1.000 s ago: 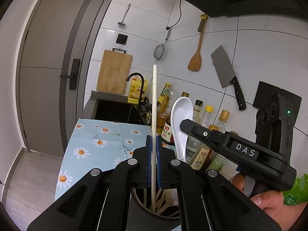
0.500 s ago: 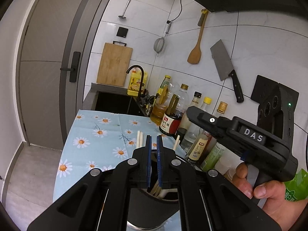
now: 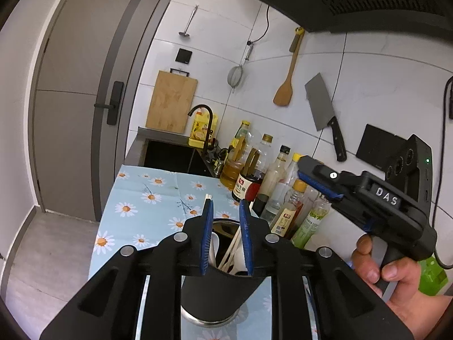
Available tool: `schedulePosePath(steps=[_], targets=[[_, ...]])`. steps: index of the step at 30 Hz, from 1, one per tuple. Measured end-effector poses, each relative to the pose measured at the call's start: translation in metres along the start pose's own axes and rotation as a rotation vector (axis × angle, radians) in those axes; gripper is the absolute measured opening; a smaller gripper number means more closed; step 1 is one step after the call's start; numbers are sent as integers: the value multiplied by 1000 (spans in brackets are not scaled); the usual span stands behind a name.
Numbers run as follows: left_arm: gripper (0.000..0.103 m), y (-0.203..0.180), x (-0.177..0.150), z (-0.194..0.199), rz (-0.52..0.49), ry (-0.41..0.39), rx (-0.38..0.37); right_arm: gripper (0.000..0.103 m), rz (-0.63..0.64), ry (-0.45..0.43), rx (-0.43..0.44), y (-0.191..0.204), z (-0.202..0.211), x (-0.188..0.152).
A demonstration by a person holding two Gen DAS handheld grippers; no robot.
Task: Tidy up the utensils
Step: 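Move both open tools down to the last two wooden chopsticks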
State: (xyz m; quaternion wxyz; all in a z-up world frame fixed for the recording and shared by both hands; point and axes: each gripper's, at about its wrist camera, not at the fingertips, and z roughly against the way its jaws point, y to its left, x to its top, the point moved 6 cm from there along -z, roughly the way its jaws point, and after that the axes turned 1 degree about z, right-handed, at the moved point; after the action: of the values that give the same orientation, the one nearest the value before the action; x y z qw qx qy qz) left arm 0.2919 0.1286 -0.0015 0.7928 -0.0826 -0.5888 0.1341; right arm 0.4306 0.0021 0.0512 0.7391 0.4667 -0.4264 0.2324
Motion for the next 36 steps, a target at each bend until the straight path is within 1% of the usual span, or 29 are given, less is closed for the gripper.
schedulePosePath(steps=[4,7,9,10,11,13,15,17,20,21,23,24,26,29,34,36], targets=[[18,-1,0,24,5,-13,10,27,49,-9,-24,16,26,5],[18,-2,-4,40,16,-9,11,27,60,10,-26,26,40,0],[19,-2,-10,49,20,2,9,27,62,22,-24,31,46,-4],[22,-2,-12,52,22,6,12,27,64,32,-27,32,50,-8],[22,-1,-16,56,24,17,18,27,63,43,-27,34,53,-12],[22,0,-23,63,29,33,26,27,58,73,-26,37,59,-22],[22,2,-32,70,43,65,47,27,55,100,-33,38,63,-32],[22,3,-42,77,73,96,37,30,57,150,-35,39,65,-45],[23,2,-58,83,74,144,38,32,53,223,-38,40,64,-66],[23,2,-63,85,79,156,35,33,56,260,-41,40,63,-75],[28,4,-77,87,97,194,27,33,58,306,-43,41,61,-88],[28,5,-83,87,106,203,26,33,58,328,-45,41,60,-95],[28,8,-99,88,128,231,37,36,61,361,-51,40,58,-106],[28,12,-119,88,164,267,50,37,64,456,-71,37,49,-127],[28,23,-152,91,223,332,72,37,111,655,-79,43,31,-164],[28,26,-160,94,249,350,55,37,132,729,-82,46,24,-179]])
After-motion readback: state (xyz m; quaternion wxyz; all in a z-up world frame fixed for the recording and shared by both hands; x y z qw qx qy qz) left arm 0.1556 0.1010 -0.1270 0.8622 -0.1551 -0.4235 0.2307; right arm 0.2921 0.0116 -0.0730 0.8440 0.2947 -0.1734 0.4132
